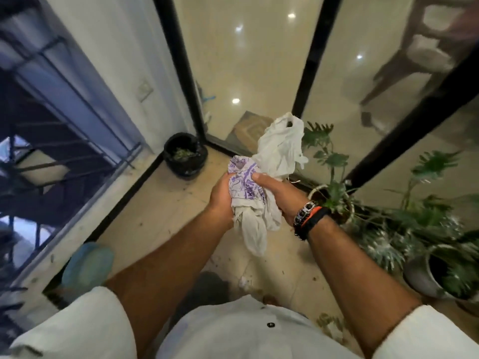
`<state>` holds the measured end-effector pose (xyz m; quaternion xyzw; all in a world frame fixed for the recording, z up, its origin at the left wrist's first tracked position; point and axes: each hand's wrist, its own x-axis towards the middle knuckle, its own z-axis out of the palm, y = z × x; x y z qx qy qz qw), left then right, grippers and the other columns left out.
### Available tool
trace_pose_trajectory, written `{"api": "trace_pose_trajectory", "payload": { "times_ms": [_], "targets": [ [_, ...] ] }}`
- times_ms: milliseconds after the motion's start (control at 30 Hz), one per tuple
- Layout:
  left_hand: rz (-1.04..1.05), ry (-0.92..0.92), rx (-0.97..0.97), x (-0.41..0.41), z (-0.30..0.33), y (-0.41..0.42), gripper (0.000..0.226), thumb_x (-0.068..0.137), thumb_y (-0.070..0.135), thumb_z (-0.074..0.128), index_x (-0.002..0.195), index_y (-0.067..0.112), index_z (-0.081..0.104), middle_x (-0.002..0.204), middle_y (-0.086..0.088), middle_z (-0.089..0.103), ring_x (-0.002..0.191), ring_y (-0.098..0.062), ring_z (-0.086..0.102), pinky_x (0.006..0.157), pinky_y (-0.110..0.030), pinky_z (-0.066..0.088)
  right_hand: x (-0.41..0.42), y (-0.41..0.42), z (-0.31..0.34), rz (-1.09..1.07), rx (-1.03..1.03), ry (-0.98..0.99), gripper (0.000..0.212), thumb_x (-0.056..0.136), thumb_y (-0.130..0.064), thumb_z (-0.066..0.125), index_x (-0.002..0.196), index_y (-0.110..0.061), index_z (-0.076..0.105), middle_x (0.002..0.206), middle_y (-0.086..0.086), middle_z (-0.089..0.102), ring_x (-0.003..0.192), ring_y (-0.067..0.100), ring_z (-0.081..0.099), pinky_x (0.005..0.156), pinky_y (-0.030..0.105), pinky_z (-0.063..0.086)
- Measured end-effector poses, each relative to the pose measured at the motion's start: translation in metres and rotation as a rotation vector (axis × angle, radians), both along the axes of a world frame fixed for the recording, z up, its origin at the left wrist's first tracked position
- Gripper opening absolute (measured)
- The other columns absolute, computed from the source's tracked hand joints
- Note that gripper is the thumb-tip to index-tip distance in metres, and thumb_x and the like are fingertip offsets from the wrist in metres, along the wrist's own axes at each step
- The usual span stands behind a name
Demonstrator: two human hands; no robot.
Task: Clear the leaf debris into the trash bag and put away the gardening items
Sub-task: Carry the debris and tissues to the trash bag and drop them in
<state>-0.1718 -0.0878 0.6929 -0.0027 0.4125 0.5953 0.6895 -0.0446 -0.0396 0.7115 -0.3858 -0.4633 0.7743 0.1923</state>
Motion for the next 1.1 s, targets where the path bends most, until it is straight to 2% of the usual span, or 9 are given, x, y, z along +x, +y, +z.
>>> {"api": "trace_pose_trajectory", "payload": {
  "times_ms": [100, 200, 300, 433, 500, 600, 833, 967, 1100],
  "targets": [
    [0.043, 0.010, 0.004, -0.047, -0.008, 0.006, 0.056, 0.105, 0.027, 0.029, 0.095, -0.002, 0.076, 0.101, -0.022, 0.073, 0.089, -0.029, 0.074, 0.071, -0.034, 0.062, -0.055, 0.018, -0.008, 0.131, 0.004, -0.073, 0.057, 0.069, -0.046, 0.079, 0.118, -0.018, 0.067, 0.119, 0.004, 0.070, 0.112, 0.024, 0.065, 0.107, 0.045, 0.043],
    [0.169, 0.095, -0.059, -0.103, -0.029, 0.011, 0.039, 0.098, 0.025, 0.042, 0.103, -0.002, 0.069, 0.099, -0.021, 0.073, 0.086, -0.030, 0.074, 0.073, -0.034, 0.061, -0.111, 0.033, -0.017, 0.196, 0.055, -0.132, 0.040, 0.077, -0.038, 0.074, 0.112, -0.018, 0.070, 0.114, 0.000, 0.072, 0.111, 0.021, 0.066, 0.104, 0.042, 0.045],
    [0.259, 0.234, -0.108, -0.167, -0.054, 0.023, 0.058, 0.071, 0.035, 0.066, 0.118, 0.001, 0.067, 0.120, -0.023, 0.067, 0.108, -0.035, 0.067, 0.102, -0.046, 0.051, -0.174, 0.049, -0.030, 0.151, 0.108, -0.188, 0.036, 0.079, -0.032, 0.076, 0.111, -0.018, 0.071, 0.108, -0.005, 0.074, 0.108, 0.018, 0.067, 0.100, 0.039, 0.048],
    [0.284, 0.187, -0.168, -0.234, -0.061, 0.033, 0.052, 0.089, 0.034, 0.054, 0.129, 0.002, 0.061, 0.131, -0.021, 0.062, 0.117, -0.036, 0.062, 0.103, -0.043, 0.049, -0.247, 0.061, -0.039, 0.084, 0.134, -0.230, 0.026, 0.080, -0.025, 0.075, 0.106, -0.023, 0.071, 0.102, -0.007, 0.075, 0.098, 0.013, 0.069, 0.096, 0.039, 0.051],
    [0.240, 0.167, -0.138, -0.260, -0.060, 0.042, 0.054, 0.092, 0.038, 0.053, 0.132, 0.002, 0.060, 0.133, -0.022, 0.061, 0.121, -0.036, 0.060, 0.103, -0.044, 0.048, -0.274, 0.070, -0.042, 0.053, 0.156, -0.278, 0.032, 0.079, -0.030, 0.074, 0.110, -0.026, 0.069, 0.104, -0.011, 0.073, 0.098, 0.011, 0.068, 0.094, 0.036, 0.049],
    [0.194, 0.117, -0.120, -0.295, -0.064, 0.064, 0.055, 0.096, 0.044, 0.050, 0.133, 0.004, 0.059, 0.131, -0.021, 0.063, 0.121, -0.035, 0.060, 0.104, -0.043, 0.047, -0.310, 0.093, -0.051, 0.008, 0.159, -0.324, 0.052, 0.064, -0.047, 0.074, 0.112, -0.028, 0.069, 0.108, -0.008, 0.073, 0.100, 0.019, 0.068, 0.097, 0.045, 0.051],
    [0.225, 0.201, -0.167, -0.364, -0.118, 0.156, 0.082, 0.077, 0.064, 0.071, 0.140, 0.015, 0.053, 0.138, -0.016, 0.059, 0.126, -0.033, 0.058, 0.108, -0.046, 0.044, -0.391, 0.196, -0.093, 0.033, 0.239, -0.469, 0.034, 0.085, -0.028, 0.070, 0.118, -0.020, 0.066, 0.111, 0.002, 0.070, 0.102, 0.025, 0.064, 0.092, 0.038, 0.049],
    [0.307, 0.304, -0.278, -0.403, -0.165, 0.208, 0.056, 0.091, 0.057, 0.058, 0.128, 0.015, 0.064, 0.117, -0.011, 0.072, 0.107, -0.028, 0.069, 0.094, -0.043, 0.054, -0.441, 0.253, -0.136, 0.081, 0.243, -0.508, 0.031, 0.084, -0.027, 0.071, 0.114, -0.018, 0.067, 0.107, 0.002, 0.070, 0.099, 0.025, 0.064, 0.088, 0.036, 0.048],
    [0.288, 0.430, -0.399, -0.446, -0.233, 0.253, 0.044, 0.085, 0.061, 0.056, 0.116, 0.032, 0.068, 0.113, -0.001, 0.074, 0.106, -0.023, 0.070, 0.099, -0.047, 0.053, -0.493, 0.304, -0.208, 0.167, 0.322, -0.560, 0.023, 0.087, -0.019, 0.068, 0.108, -0.009, 0.067, 0.096, 0.003, 0.065, 0.090, 0.023, 0.059, 0.075, 0.026, 0.040]
  ]
}}
